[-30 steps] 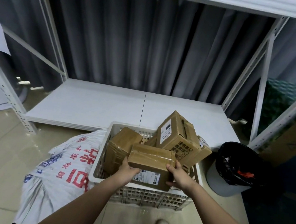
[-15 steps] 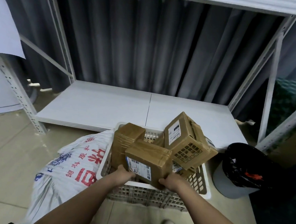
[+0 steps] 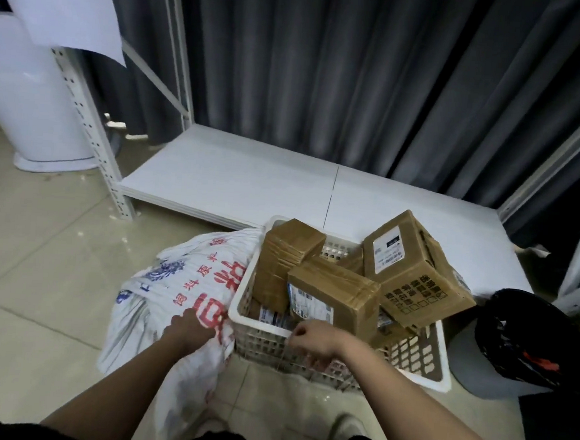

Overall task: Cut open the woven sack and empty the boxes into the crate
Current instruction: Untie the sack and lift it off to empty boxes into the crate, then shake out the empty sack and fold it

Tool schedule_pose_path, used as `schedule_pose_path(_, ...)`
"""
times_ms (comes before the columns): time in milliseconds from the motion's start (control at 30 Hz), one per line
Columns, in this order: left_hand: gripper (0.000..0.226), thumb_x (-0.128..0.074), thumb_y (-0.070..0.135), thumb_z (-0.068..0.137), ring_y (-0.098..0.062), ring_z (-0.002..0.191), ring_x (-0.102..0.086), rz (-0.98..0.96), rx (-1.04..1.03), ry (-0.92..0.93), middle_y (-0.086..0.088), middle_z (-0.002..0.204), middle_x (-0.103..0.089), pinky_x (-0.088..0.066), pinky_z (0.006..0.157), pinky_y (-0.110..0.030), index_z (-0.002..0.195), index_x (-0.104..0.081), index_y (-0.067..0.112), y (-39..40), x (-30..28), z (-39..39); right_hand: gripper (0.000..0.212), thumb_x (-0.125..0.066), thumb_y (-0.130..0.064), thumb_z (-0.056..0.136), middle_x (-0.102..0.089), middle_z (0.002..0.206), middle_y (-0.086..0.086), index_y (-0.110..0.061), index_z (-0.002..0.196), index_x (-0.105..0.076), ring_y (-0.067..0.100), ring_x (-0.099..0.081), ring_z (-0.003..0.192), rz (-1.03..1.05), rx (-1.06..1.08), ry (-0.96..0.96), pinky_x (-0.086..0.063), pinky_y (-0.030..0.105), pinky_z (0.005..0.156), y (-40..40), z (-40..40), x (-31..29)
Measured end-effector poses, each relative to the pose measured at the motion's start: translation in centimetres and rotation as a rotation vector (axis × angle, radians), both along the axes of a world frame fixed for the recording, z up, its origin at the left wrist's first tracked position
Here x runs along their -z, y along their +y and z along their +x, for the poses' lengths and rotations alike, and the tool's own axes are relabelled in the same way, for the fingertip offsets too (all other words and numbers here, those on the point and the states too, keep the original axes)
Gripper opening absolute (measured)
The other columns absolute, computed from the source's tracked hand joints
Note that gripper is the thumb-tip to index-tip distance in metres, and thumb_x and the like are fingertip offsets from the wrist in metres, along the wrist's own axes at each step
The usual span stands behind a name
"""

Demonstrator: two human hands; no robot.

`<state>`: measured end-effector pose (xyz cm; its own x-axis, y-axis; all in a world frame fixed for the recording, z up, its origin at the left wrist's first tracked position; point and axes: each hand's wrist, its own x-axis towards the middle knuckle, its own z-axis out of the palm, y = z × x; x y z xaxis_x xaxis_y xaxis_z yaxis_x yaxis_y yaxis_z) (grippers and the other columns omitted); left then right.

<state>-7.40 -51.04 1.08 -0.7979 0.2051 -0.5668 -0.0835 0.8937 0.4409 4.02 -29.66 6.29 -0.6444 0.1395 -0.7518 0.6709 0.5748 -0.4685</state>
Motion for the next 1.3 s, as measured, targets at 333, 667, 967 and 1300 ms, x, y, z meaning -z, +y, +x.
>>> schedule_pose_path(333, 0.114, -0.075, 0.036, 0.078, -0.037, 0.143, -0.014, 0.128, -0.649, -0.167, -0.018, 0.157, -0.007, -0.020, 0.115, -0.046, 0.150, 0.008, 0.007, -1.4, 10.5, -1.4, 0.035, -0.051, -0.032, 0.094, -0.060, 0.109, 0.011, -0.011, 0.121, -0.056, 0.022, -0.059, 0.081, -0.012, -0.146, 0.017, -0.050, 0.028, 0.053, -2.9, -3.2, 7.5)
schedule_pose_path(667, 0.066, -0.063, 0.024, 0.089, -0.034, 0.135, -0.036, 0.487, -0.652, 0.283, -0.019, 0.147, -0.037, -0.026, 0.115, -0.044, 0.144, -0.032, 0.002, -2.1, 1.9, -4.7, 0.036, -0.054, -0.032, 0.093, -0.062, 0.124, 0.008, -0.013, 0.122, -0.061, 0.021, -0.060, 0.100, 0.040, -0.200, 0.199, -0.046, 0.028, 0.077, -3.8, -2.6, 2.5)
schedule_pose_path(967, 0.042, -0.046, 0.021, 0.095, -0.021, 0.122, -0.047, 1.043, -0.926, 0.506, -0.010, 0.131, -0.050, -0.029, 0.097, -0.020, 0.133, -0.040, 0.002, 0.1, -19.1, -2.3, 0.024, -0.056, -0.029, 0.092, -0.067, 0.104, 0.002, -0.017, 0.112, -0.061, 0.018, -0.062, 0.084, 0.097, 0.010, 0.726, -0.051, 0.031, 0.072, -9.3, -1.6, -11.7)
schedule_pose_path(1300, 0.044, -0.055, 0.016, 0.089, -0.027, 0.103, -0.059, 1.251, -0.401, 0.149, -0.012, 0.116, -0.057, -0.051, 0.084, -0.038, 0.128, -0.040, 0.003, 4.1, -31.0, 1.6, 0.022, -0.051, -0.036, 0.089, -0.067, 0.099, 0.002, -0.018, 0.098, -0.060, 0.022, -0.060, 0.089, 0.567, -0.220, 1.065, -0.047, 0.034, 0.072, -12.6, 2.8, -23.5)
